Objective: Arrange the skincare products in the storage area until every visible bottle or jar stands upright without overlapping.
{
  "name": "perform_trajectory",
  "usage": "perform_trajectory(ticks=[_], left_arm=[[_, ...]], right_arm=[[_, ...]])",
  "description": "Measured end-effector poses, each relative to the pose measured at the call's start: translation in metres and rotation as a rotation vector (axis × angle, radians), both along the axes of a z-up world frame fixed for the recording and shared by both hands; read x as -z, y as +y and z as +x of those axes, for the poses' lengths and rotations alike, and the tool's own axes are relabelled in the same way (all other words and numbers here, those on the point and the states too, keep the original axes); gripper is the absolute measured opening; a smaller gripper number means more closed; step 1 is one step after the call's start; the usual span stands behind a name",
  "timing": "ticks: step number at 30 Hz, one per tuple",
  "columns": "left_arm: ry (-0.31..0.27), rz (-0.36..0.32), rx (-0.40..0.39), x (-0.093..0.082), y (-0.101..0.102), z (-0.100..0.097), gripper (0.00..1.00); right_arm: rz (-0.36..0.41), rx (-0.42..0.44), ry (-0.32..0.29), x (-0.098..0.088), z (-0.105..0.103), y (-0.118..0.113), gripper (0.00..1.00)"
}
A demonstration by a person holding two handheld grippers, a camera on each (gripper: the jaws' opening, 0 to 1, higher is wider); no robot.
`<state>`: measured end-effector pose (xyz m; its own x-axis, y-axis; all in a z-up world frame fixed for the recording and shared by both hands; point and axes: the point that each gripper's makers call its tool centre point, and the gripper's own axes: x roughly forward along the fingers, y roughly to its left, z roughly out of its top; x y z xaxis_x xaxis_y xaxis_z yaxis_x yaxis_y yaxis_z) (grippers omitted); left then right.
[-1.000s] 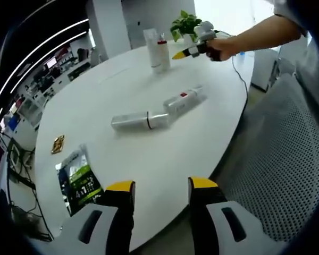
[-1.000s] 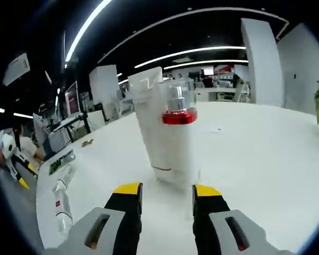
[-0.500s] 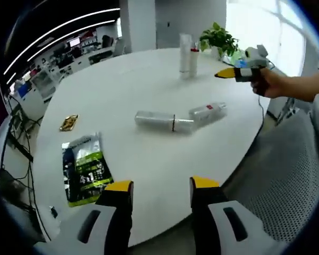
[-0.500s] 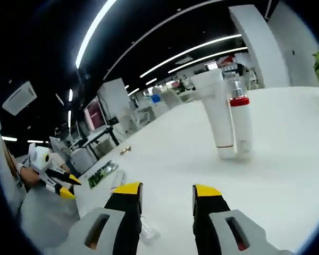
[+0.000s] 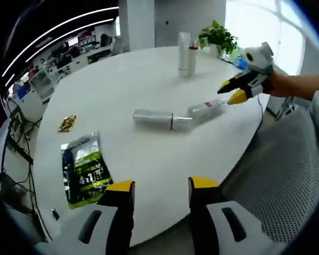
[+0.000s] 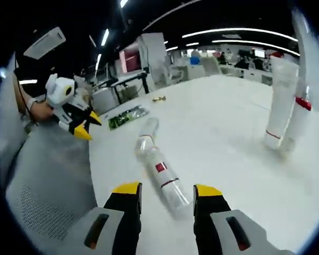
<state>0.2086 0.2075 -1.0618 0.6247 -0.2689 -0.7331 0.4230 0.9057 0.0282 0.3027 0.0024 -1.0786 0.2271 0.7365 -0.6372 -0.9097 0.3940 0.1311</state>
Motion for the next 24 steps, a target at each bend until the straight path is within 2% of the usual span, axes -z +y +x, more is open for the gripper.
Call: perform_trajectory(ticks=[4, 6, 7, 12, 21, 24], left_arm=[[-0.041, 0.034, 0.040, -0.004, -0.004, 0.001, 0.33], [-0.042, 0.046, 0.059, -0.002, -0.007, 0.000, 0.34], [-0.043, 0.062, 0.076, -0.001, -0.008, 0.000, 0.34], [-0.045, 0.082, 0.100, -0.001, -0.010, -0.001, 0.34], [-0.067, 0.066, 0.096, -0.006, -0.011, 0.001, 0.33], [-0.072, 0.064, 0.099, -0.007, -0.013, 0.002, 0.33]], right_arm=[[-0.058, -0.048, -0.049, 0.009, 0.004, 0.005, 0.34], [-0.147, -0.101, -0.066, 0.019, 0.005, 0.003, 0.34], [-0.164, -0.118, -0.073, 0.021, 0.005, 0.005, 0.34], [-0.208, -0.210, -0.073, 0.027, 0.005, 0.019, 0.31], [-0.315, -0.326, -0.095, 0.037, 0.003, 0.021, 0.18], [-0.305, -0.337, -0.089, 0.037, 0.001, 0.023, 0.14]])
